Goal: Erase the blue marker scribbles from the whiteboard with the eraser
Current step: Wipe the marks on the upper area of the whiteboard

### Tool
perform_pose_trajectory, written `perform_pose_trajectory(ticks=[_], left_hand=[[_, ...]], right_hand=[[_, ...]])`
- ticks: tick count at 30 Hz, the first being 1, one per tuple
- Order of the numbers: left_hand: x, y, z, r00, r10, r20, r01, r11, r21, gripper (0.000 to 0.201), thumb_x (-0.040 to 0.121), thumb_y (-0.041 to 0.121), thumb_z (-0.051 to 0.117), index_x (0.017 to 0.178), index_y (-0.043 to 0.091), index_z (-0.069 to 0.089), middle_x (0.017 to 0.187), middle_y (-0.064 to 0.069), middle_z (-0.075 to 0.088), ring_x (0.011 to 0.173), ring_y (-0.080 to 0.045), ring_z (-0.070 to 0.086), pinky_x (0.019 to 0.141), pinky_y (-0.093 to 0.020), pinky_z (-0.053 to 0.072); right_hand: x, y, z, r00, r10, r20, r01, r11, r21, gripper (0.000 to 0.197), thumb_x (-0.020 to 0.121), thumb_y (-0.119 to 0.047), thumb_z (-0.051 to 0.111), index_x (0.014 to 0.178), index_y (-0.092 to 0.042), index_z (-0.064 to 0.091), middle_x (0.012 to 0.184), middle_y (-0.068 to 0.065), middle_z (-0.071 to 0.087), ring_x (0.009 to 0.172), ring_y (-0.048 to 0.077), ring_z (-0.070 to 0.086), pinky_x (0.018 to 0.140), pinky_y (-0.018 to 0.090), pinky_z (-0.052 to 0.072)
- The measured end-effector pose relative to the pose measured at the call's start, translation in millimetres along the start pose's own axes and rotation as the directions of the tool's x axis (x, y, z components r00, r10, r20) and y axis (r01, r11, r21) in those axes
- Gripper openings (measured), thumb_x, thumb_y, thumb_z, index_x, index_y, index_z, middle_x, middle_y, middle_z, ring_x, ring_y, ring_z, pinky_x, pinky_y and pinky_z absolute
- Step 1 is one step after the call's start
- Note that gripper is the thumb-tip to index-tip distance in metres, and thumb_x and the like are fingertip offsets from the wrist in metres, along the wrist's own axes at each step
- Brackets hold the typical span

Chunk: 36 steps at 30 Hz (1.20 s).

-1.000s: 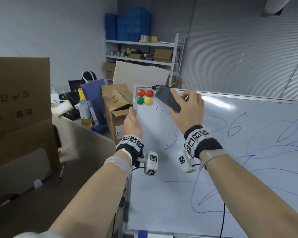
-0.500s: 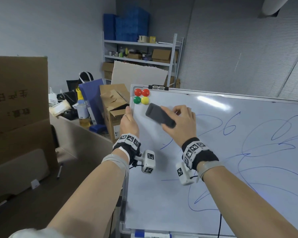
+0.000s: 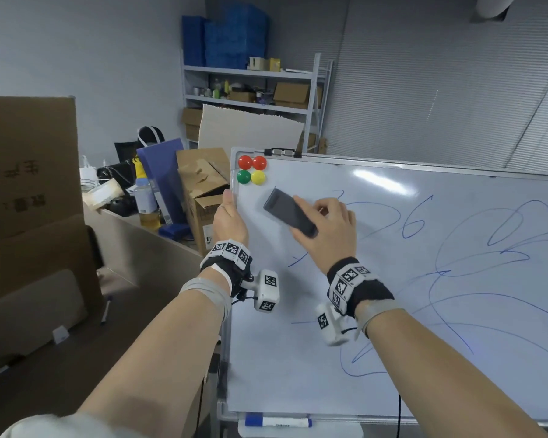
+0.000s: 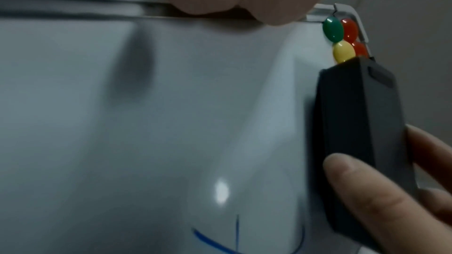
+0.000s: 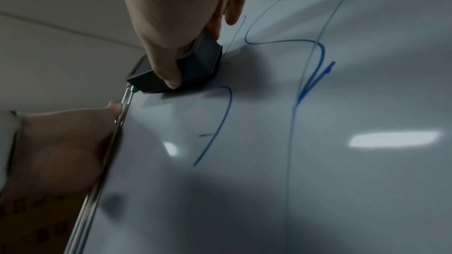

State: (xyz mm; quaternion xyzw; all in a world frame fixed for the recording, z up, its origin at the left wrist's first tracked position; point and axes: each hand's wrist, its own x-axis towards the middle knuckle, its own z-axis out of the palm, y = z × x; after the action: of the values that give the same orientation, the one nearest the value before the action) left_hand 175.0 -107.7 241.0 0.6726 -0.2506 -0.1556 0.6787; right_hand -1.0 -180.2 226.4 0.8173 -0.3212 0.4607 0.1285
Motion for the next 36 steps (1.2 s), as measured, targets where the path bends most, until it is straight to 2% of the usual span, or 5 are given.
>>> perform_pose_trajectory(ticks=[10, 21, 28, 33, 36], left_hand=[[-5, -3, -2, 1.000, 0.023, 0.006, -0.024, 0.998, 0.065, 0.074, 0.101, 0.061, 0.013, 0.115, 0.009, 0.063, 0.102, -0.004, 0.061, 0.098, -0.023, 0.055, 0.090, -0.032, 0.036], [-14, -4, 5, 0.995, 0.024, -0.101, -0.015, 0.996, 0.087, 0.070, 0.102, 0.060, 0.015, 0.115, 0.011, 0.064, 0.112, -0.010, 0.066, 0.109, -0.031, 0.059, 0.094, -0.036, 0.040], [-17, -4, 11, 0.982, 0.013, -0.189, 0.019, 0.985, 0.170, 0.072, 0.102, 0.059, 0.014, 0.121, 0.011, 0.064, 0.125, -0.017, 0.064, 0.117, -0.039, 0.056, 0.102, -0.043, 0.039], [-18, -6, 15, 0.980, 0.013, -0.196, 0.021, 0.985, 0.171, 0.070, 0.102, 0.059, 0.017, 0.124, 0.012, 0.064, 0.128, -0.021, 0.062, 0.119, -0.041, 0.056, 0.103, -0.044, 0.038], [-16, -8, 14, 0.975, 0.023, -0.222, 0.015, 0.986, 0.165, 0.071, 0.102, 0.060, 0.016, 0.124, 0.012, 0.063, 0.127, -0.020, 0.063, 0.118, -0.040, 0.056, 0.104, -0.045, 0.039]], right_hand=[[13, -8, 0, 0.985, -0.170, 0.012, 0.170, 0.981, -0.090, 0.065, 0.076, -0.041, 0.079, 0.138, -0.035, 0.058, 0.100, 0.003, 0.051, 0.089, 0.023, 0.048, 0.081, 0.039, 0.046], [-14, 31, -10, 0.887, 0.387, -0.253, -0.422, 0.901, -0.102, 0.066, 0.090, -0.049, 0.063, 0.149, -0.031, 0.042, 0.119, 0.011, 0.050, 0.099, 0.029, 0.048, 0.084, 0.042, 0.040], [-22, 32, -16, 0.999, -0.011, -0.043, 0.003, 0.982, -0.190, 0.068, 0.078, -0.041, 0.074, 0.142, -0.034, 0.052, 0.106, 0.003, 0.054, 0.090, 0.027, 0.052, 0.080, 0.039, 0.037], [-10, 72, -38, 0.804, 0.556, -0.209, -0.560, 0.827, 0.046, 0.070, 0.086, -0.047, 0.069, 0.149, -0.036, 0.041, 0.124, 0.009, 0.047, 0.108, 0.029, 0.048, 0.086, 0.047, 0.052], [-17, 62, -35, 0.909, 0.383, -0.162, -0.394, 0.919, -0.037, 0.070, 0.083, -0.045, 0.072, 0.147, -0.036, 0.043, 0.119, 0.008, 0.049, 0.104, 0.029, 0.049, 0.080, 0.039, 0.051]])
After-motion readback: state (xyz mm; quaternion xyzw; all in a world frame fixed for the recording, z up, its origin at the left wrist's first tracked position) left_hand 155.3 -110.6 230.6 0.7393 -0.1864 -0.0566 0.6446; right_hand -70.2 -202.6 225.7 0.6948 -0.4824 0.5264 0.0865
